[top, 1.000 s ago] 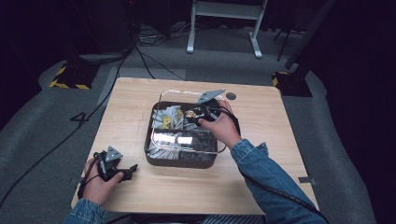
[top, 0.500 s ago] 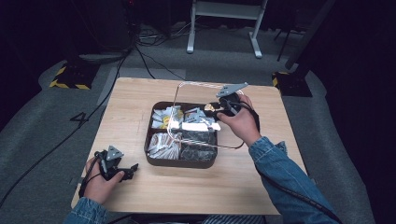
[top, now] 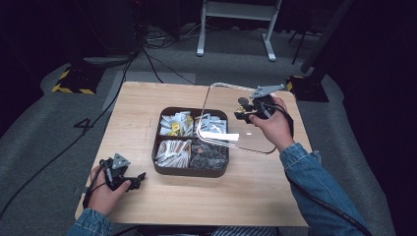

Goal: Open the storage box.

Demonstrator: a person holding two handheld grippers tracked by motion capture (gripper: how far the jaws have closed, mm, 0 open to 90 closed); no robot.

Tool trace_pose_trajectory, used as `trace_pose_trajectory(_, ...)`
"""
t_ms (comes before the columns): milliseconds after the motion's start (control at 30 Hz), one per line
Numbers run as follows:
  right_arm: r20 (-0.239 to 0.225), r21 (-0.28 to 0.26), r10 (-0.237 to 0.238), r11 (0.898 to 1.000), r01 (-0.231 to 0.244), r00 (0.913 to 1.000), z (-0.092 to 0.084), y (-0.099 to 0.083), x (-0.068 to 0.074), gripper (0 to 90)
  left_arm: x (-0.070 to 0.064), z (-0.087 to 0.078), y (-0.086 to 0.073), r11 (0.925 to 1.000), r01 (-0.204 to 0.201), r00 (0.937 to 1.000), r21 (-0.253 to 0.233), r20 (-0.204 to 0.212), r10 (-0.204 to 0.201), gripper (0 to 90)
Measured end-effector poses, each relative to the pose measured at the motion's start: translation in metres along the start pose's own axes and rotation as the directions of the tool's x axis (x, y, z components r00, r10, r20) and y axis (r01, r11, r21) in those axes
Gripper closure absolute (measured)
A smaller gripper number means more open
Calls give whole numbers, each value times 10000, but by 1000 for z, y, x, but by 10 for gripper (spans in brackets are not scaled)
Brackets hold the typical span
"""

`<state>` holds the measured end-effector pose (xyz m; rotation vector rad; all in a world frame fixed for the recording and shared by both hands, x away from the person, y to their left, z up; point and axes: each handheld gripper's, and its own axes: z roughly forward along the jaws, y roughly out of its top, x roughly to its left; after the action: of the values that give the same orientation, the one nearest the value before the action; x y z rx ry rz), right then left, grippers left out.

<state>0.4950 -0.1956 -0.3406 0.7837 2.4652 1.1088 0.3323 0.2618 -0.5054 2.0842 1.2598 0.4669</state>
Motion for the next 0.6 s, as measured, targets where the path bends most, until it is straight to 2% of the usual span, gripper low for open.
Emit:
trace_pose_trajectory(300,383,83,472,9988,-476,9981,-11,-19,-22,589,0,0,0,10000,1,10000,6,2,-1,131)
trace_pose_trajectory(333,517,85,651,9978,-656,9965,-14,-25,-28,589,0,0,0,10000,1,10000,-3,0,-1,131)
trace_pose_trajectory(600,849,124,1096,9937,-1110,9903,-21,-45,-44,589,0,0,0,10000,-3,10000,2,-4,3,131)
